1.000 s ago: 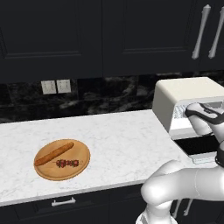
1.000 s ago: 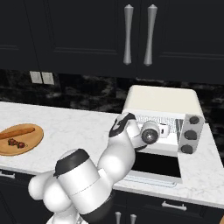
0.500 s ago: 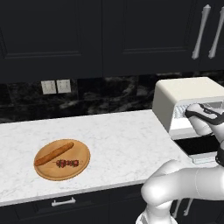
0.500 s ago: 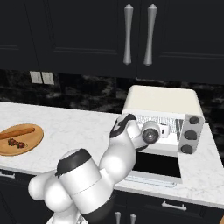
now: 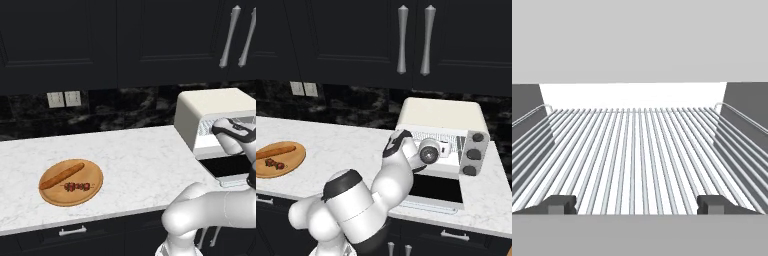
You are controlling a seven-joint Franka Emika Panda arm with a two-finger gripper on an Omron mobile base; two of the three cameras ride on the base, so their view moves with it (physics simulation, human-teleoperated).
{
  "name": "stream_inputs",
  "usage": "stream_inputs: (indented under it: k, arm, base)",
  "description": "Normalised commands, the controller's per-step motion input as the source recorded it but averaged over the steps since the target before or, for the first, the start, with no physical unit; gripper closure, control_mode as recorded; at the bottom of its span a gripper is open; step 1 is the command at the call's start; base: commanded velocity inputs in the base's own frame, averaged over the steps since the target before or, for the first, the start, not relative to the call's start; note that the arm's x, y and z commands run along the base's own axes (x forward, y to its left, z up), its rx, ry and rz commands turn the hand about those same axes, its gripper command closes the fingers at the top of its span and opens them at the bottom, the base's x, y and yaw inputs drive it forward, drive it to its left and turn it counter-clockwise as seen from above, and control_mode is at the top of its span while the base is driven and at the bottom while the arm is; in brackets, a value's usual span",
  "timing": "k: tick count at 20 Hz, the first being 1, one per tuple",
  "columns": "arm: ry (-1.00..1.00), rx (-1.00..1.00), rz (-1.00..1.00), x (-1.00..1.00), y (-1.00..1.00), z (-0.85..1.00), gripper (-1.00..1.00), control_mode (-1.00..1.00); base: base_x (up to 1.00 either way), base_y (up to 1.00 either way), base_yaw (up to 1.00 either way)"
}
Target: Pick up the kebab skewer and baguette bread, and place them inside the toaster oven. Close the toaster oven door and start by setting the timer.
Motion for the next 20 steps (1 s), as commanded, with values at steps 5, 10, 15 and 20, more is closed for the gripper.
stream_inputs:
  k: [5,10,15,20]
  arm:
    - [0.02,0.00,0.00,-0.43,0.00,-0.63,-1.00,-1.00]
    - [0.09,0.00,0.00,-0.59,0.00,-0.63,-1.00,-1.00]
    - [0.11,0.00,0.00,-0.56,0.00,-0.63,-1.00,-1.00]
    - [0.11,0.00,0.00,-0.55,0.00,-0.64,-1.00,-1.00]
  base:
    - [0.00,0.00,0.00]
    - [0.00,0.00,0.00]
    - [0.00,0.00,0.00]
    - [0.00,0.00,0.00]
